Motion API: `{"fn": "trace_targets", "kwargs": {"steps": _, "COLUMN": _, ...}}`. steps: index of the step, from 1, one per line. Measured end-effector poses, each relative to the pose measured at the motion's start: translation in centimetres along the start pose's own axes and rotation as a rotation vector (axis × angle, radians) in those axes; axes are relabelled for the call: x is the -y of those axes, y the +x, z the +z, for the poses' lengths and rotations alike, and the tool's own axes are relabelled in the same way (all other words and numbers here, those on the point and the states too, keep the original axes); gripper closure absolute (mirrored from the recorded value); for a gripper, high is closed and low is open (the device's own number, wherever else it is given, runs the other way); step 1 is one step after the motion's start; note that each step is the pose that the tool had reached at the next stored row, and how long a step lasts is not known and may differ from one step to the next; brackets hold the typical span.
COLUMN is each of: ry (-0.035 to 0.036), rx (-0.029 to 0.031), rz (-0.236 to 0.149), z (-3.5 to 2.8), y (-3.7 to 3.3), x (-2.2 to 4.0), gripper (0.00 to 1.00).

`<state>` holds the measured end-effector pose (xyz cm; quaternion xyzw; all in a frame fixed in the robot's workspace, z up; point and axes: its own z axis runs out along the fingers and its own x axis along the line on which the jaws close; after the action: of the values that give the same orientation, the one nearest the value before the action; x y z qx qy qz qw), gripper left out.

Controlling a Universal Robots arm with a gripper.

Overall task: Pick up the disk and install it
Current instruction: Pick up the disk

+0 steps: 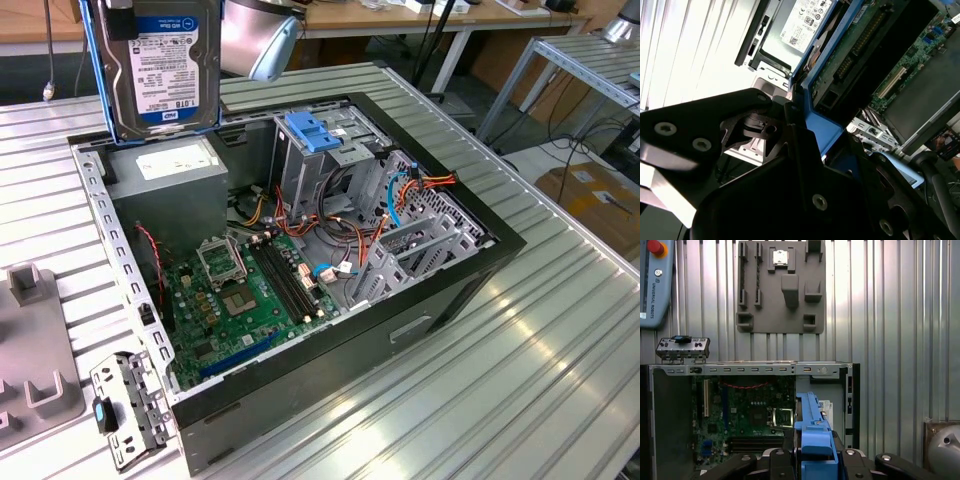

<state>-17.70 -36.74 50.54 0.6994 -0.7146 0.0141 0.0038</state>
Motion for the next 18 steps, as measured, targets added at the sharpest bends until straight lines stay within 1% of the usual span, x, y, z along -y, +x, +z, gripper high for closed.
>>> {"fn": "trace_targets", "kwargs": {"steps": 4, "ry": 0.0000, "rx": 0.0000, "rz": 0.000, "z": 0.00, "y": 0.00, "x": 0.39, "gripper": 0.63}}
{"fn": "trace_targets", "kwargs": {"steps": 13, "ry": 0.0000, "rx": 0.0000, "rz": 0.000, "z": 0.01, "y": 0.00, "x": 0.44, "gripper": 0.63}}
{"fn": "trace_targets", "kwargs": {"steps": 18, "ry": 0.0000, "rx": 0.0000, "rz": 0.000, "z": 0.02, "y": 0.38, "x": 0.45, "gripper": 0.63}}
